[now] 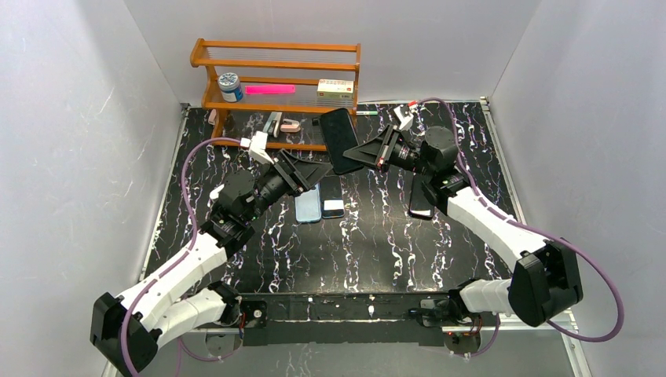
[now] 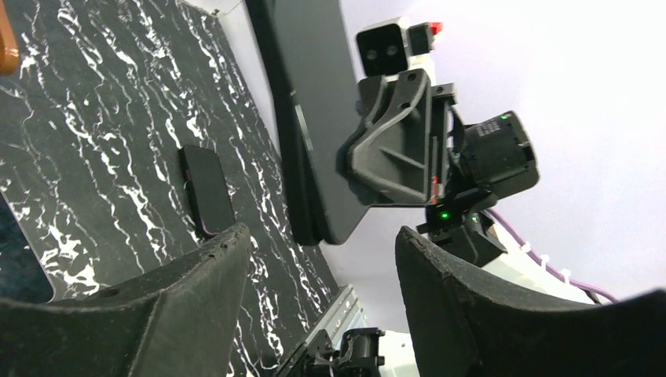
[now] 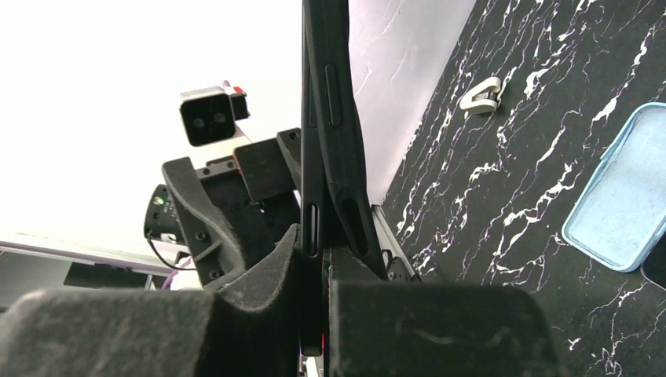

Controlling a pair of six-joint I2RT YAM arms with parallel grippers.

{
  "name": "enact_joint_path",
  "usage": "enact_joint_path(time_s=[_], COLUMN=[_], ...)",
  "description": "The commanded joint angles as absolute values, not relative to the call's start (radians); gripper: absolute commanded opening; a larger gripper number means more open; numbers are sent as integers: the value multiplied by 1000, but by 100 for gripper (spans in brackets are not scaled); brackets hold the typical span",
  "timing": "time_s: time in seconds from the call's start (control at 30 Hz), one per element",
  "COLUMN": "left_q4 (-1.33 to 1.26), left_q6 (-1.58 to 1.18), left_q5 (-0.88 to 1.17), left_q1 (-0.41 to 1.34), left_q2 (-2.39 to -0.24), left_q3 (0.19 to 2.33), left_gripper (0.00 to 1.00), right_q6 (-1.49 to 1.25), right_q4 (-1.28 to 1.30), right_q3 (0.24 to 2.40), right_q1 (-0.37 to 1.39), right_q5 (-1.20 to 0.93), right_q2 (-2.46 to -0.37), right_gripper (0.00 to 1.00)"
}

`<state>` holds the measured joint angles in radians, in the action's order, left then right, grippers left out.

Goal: Take the phone out of the phone case
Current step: Remove the phone case from the phone.

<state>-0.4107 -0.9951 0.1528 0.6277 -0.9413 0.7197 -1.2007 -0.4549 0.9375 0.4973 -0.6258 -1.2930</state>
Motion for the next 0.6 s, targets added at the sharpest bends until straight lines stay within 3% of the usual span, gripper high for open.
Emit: enact_joint_path(time_s=[0.0,0.57], left_q4=[-400,-505], left_q6=[-990,-1074], left_q5=[137,170], left_q1=[629,630], left_q2=[-938,-1014], left_q3=[692,669], left_gripper=[65,65], right_q6=[-1241,-1269], right_q4=[-542,-578], right_q3=[943,933], right_q1=[495,495], right_q5=[-572,-580], right_q2=[-1238,-1225], right_gripper=[1,1])
